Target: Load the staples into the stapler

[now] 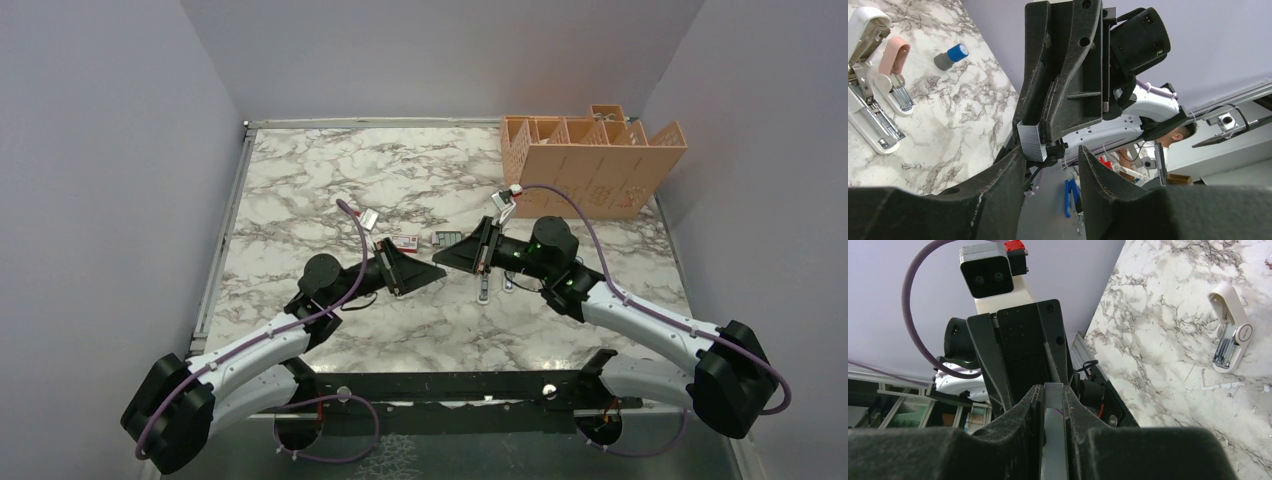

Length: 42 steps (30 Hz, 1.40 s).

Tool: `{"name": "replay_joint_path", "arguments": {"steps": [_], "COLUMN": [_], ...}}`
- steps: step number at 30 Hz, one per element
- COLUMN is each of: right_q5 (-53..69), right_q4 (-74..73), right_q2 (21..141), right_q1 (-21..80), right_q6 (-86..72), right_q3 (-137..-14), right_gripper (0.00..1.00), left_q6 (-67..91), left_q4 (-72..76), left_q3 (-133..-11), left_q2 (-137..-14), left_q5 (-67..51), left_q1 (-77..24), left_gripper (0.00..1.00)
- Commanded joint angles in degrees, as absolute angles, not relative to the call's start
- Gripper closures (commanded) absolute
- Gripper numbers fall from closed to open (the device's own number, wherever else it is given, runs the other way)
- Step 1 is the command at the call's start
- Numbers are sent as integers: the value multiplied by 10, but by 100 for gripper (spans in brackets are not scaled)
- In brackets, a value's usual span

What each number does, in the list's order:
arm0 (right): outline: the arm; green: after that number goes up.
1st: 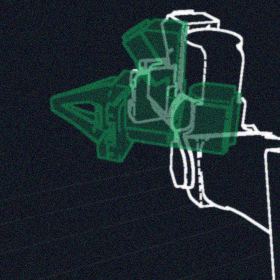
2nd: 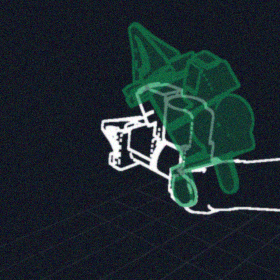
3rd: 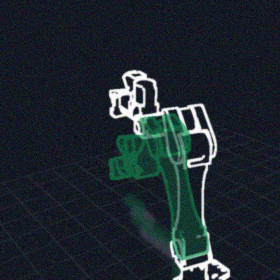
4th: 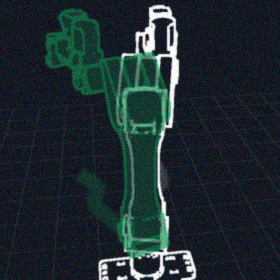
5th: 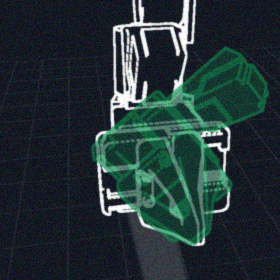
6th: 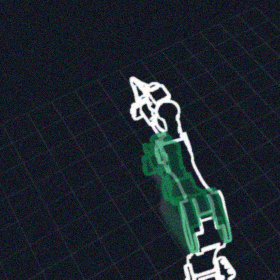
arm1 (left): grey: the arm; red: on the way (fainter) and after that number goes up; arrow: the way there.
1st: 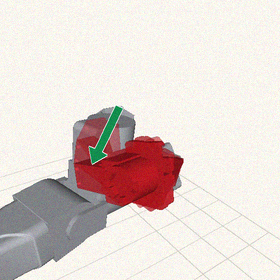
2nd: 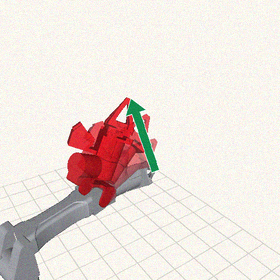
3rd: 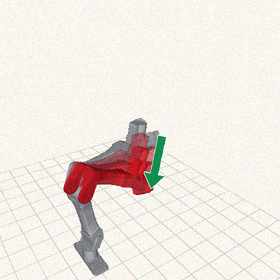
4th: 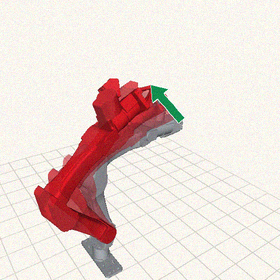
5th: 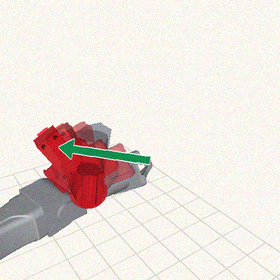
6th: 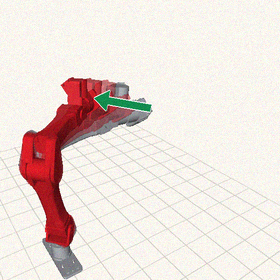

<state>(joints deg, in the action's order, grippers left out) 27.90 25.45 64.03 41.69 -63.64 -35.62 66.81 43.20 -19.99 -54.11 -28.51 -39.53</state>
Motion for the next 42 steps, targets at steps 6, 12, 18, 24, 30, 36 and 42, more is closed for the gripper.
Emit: {"name": "replay_joint_path", "arguments": {"steps": [6,12,18,24,30,36,42], "right_q5": [305,307,311,314,318,321,322], "right_q4": [289,291,297,302,301,302,302], "right_q2": [625,623,625,629,631,630,630], "right_q1": [421,421,421,421,421,421,421], "right_q6": [-648,-648,-652,-652,-649,-645,-644], "right_q3": [-359,-355,-351,-347,-344,-341,-340], "right_gripper": [77,77,77,77,77,77,77], "left_q6": [695,708,717,718,719,712,708], "left_q4": [484,497,504,509,512,513,513], "left_q3": [-178,-172,-169,-170,-169,-169,-168], "left_q2": [-530,-532,-532,-527,-525,-525,-526], "left_q5": [-264,-247,-247,-246,-245,-248,-245], "left_q1": [-398,-398,-398,-398,-398,-398,-398], "left_gripper": [57,61,63,64,65,72,79]}}
